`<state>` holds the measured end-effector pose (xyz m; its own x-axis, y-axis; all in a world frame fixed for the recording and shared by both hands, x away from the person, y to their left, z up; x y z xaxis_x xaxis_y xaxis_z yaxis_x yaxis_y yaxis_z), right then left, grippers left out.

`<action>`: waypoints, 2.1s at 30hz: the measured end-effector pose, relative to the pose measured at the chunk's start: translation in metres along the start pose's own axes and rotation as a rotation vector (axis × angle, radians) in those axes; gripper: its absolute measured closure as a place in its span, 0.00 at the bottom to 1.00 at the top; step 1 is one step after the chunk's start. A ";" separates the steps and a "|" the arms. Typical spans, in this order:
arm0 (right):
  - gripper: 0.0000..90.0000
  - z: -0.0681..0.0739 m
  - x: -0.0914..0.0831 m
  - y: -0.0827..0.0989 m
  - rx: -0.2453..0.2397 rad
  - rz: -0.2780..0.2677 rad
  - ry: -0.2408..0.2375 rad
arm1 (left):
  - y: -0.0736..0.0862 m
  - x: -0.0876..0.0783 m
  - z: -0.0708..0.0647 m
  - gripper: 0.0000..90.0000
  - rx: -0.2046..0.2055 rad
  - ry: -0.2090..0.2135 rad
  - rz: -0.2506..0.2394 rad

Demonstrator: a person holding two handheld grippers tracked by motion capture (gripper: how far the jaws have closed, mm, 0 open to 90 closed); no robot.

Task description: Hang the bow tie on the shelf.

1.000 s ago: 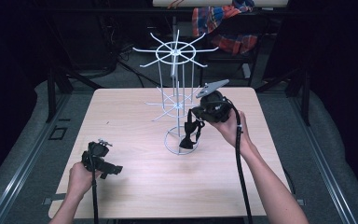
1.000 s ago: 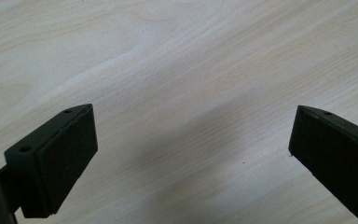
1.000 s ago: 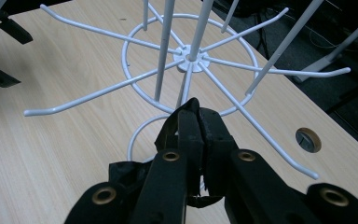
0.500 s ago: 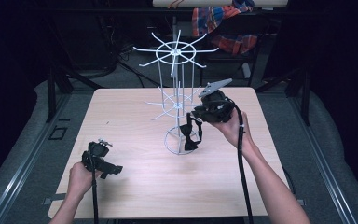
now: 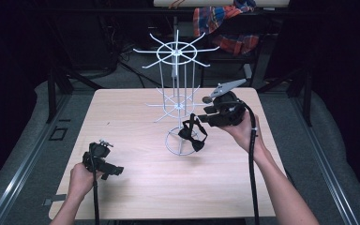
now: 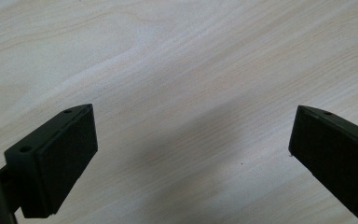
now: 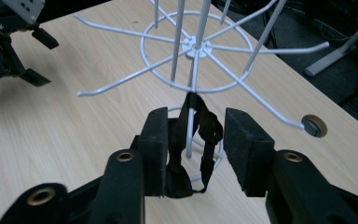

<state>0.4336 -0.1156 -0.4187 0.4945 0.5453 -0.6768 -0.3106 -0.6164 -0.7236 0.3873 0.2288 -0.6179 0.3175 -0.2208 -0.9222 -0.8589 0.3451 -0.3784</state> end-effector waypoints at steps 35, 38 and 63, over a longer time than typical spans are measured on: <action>0.18 0.016 -0.001 0.143 0.093 0.263 -0.075 | 0.001 0.000 -0.001 0.01 0.001 -0.008 0.009; 0.17 0.020 0.000 0.153 0.100 0.280 -0.086 | 0.001 0.000 -0.001 0.01 0.000 -0.008 0.007; 0.03 0.030 0.000 0.232 0.171 0.392 -0.097 | -0.002 0.004 -0.005 0.01 0.024 -0.002 0.015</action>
<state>0.3374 -0.2413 -0.5910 0.2362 0.3444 -0.9086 -0.5940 -0.6888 -0.4155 0.3887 0.2227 -0.6201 0.3053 -0.2138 -0.9280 -0.8535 0.3706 -0.3662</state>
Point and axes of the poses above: each handheld gripper's, and its own axes: x roughly forward along the jaws, y roughly out of its underside, z roughly to its left, the point moved 9 cm from there along x, roughly forward along the jaws, and after that the axes turned 5 degrees about -x, right-handed, at the moved point
